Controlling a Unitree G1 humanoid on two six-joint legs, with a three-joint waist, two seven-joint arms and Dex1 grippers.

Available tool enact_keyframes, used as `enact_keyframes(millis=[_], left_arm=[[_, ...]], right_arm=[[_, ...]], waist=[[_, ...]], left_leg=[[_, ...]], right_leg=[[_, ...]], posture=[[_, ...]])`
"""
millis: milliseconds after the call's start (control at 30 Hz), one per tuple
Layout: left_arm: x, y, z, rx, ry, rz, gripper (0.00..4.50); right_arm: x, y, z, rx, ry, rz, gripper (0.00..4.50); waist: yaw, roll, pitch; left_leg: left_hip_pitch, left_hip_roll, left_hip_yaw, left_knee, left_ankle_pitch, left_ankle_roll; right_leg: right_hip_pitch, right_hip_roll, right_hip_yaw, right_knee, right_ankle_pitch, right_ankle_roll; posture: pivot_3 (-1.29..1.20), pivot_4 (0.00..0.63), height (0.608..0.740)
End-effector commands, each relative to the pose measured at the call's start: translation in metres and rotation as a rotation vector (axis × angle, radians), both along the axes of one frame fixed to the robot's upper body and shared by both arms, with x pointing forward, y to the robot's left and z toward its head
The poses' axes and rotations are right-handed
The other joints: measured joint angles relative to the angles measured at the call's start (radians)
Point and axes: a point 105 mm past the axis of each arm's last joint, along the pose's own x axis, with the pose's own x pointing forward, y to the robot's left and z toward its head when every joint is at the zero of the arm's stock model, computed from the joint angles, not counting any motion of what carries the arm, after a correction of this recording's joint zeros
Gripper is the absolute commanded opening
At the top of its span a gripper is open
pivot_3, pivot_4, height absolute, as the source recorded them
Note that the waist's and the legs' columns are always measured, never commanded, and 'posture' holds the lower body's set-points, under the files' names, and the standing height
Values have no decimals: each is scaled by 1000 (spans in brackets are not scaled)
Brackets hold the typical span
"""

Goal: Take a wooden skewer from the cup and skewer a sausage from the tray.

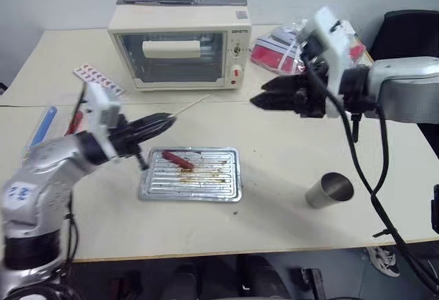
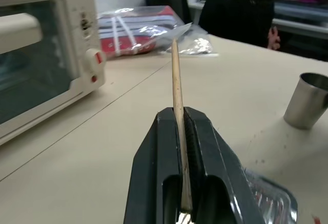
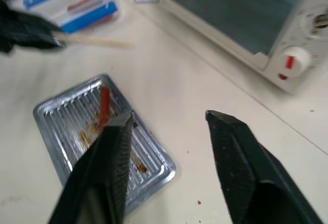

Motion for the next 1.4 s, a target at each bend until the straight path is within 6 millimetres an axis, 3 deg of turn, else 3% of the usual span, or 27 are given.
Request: enact_keyframes(millis=[33,267,633,767,900,1400], left_arm=[[-27,15,9,43,-8,20,0],[-73,51,-16,109,141,159,0],[-81,93,-25,119,171,338,0],[-81,99,-27,123,169,360,0],[-79,100,-25,117,154,370,0],[-76,95,-25,109,141,349,0]], right_arm=[[-2,18,-7,-95,-68,95,3478],[11,68,-27,-137,-77,175,3615],[24,128,-74,-169,13,241,3615],[27,137,-91,-174,54,233,3615],[17,146,-114,-189,108,274,2824],[26,165,-142,-210,114,249,2824]], waist=[[0,0,0],[-8,0,0],[-6,0,0],[-14,0,0],[-16,-1,0],[-35,-1,0]], left_leg=[[0,0,0,0,0,0],[0,-1,0,0,-1,0],[2,-3,-1,0,1,-2],[2,-3,-1,-1,0,-2],[2,-3,-1,-1,0,-3],[2,-3,-1,-1,0,-3]], right_leg=[[0,0,0,0,0,0],[-1,-1,0,-1,0,0],[-1,-2,-1,4,-1,-2],[-2,-2,-1,4,-1,-2],[-2,-2,-1,5,-1,-2],[-2,-1,-2,6,-1,-3]], posture=[[0,150,740],[0,150,740],[0,150,740],[0,150,740],[0,150,740],[0,150,740]])
